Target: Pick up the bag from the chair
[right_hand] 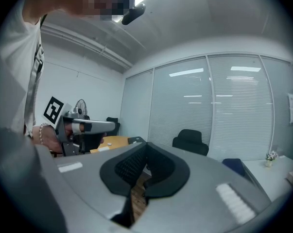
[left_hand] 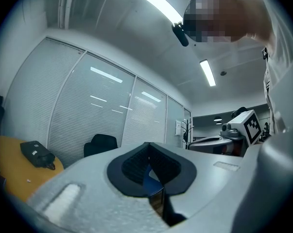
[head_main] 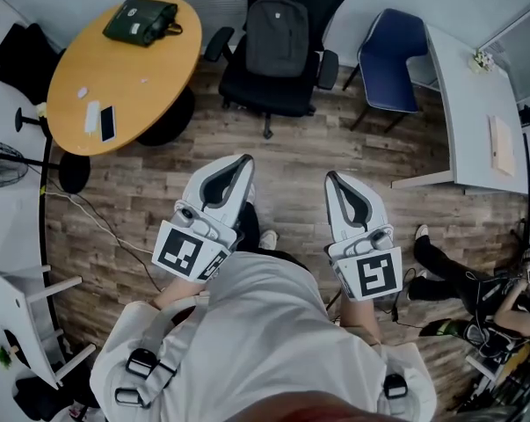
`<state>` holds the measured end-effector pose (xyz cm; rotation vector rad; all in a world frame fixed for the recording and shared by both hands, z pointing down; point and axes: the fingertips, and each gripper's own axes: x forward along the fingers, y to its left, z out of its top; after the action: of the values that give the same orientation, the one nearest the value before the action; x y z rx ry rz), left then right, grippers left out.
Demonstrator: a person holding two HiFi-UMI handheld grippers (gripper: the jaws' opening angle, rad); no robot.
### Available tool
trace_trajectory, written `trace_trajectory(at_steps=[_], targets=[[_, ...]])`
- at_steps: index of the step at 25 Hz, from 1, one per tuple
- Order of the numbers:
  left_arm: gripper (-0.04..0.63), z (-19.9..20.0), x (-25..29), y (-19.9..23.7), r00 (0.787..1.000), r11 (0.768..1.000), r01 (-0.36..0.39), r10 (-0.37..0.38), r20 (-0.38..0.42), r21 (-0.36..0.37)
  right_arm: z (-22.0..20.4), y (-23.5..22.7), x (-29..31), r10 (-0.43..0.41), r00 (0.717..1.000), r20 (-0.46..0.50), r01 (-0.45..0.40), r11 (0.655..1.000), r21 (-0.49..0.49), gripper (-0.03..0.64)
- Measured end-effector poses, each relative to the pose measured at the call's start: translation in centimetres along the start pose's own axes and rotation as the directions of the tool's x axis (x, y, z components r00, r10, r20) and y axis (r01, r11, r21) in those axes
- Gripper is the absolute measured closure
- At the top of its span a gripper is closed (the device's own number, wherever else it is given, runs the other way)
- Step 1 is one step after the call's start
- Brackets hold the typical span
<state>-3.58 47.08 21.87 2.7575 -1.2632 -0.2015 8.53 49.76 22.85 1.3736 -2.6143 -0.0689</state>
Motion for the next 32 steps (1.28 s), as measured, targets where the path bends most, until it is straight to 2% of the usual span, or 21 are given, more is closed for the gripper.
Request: trace_trajectory(at_steps=[8, 21, 26, 32], targets=[[0.591, 0.5, 3.2, 5.0, 1.0, 1.0, 0.003, -0.003, 0.009, -0.017, 0.4, -2.1, 5.5, -0.006, 1.0, -0.014, 0.006, 1.0, -0.008, 0.614], [0.591, 2.4, 6.9, 17.0, 1.0, 1.0, -0.007, 0.007, 0.011, -0.018, 2.6, -2.8, 18.9, 0.028, 0.999, -0.018, -0.029, 0.999, -0.016, 0.614], [0.591, 2.5, 7.3, 21.6, 1.0, 1.0, -0.005, 0.005, 0.005, -0.028, 3.2, -2.3, 23.2, 0.015, 1.0, -0.017, -0.015, 1.0, -0.014, 0.614], [0.591, 2.0, 8.5, 25.0, 1.0, 0.999, 0.026, -0.026, -0.01, -0.033, 3.0, -2.6, 26.2, -0.018, 0.999, -0.027, 0.018, 1.0, -0.01, 0.614]])
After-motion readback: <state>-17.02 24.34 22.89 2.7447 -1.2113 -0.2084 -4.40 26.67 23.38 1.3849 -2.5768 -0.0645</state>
